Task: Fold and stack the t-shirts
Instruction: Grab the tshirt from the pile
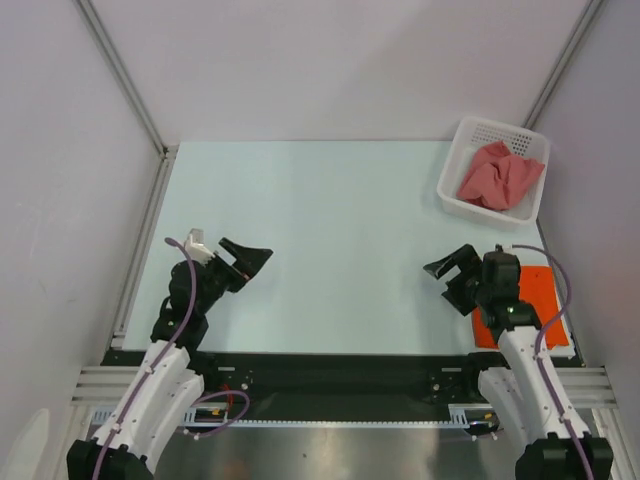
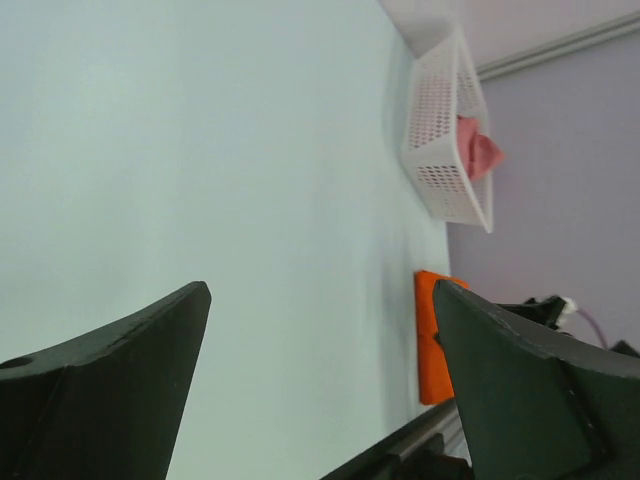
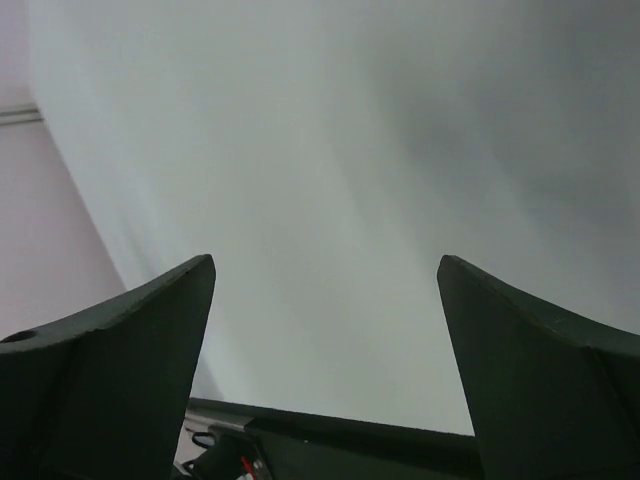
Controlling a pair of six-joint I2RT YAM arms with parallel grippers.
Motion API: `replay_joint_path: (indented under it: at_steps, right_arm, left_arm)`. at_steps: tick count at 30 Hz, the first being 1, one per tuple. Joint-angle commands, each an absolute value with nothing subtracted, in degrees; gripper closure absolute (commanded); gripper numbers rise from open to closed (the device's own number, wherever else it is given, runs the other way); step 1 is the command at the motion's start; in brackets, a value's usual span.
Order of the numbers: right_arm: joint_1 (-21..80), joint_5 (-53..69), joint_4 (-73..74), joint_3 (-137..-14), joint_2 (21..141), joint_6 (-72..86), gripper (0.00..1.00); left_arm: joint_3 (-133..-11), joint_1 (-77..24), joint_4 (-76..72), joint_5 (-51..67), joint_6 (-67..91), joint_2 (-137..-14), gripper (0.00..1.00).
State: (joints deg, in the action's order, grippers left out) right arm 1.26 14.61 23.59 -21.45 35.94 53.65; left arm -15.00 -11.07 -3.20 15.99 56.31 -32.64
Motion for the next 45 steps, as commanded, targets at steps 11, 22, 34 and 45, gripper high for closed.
replay_joint_path:
  at_steps: [11,22,34,45]
  right_arm:
    - [-4.0,-20.2,30.5,-76.5,83.5,33.0,0.01]
    - [-10.5,-28.4,28.8,-107.5,118.9,23.8,0.12]
    - [-10.6,-21.3,25.8,-118.1,133.3,22.2,0.42]
    - [-9.5,-19.5,37.7,-138.4,127.2,19.1,1.00]
  left_arm:
    - [-31.5,-10.5,21.7,15.9,37.2,-33.0,0.00]
    - [-36.5,-10.3,25.8,20.9,27.6,-33.9,0.06]
    - [-40.6,-10.2,28.4,17.4,24.9,-36.7,0.14]
    - [-42.3,-10.3,26.2,16.9,32.2,-38.2,0.18]
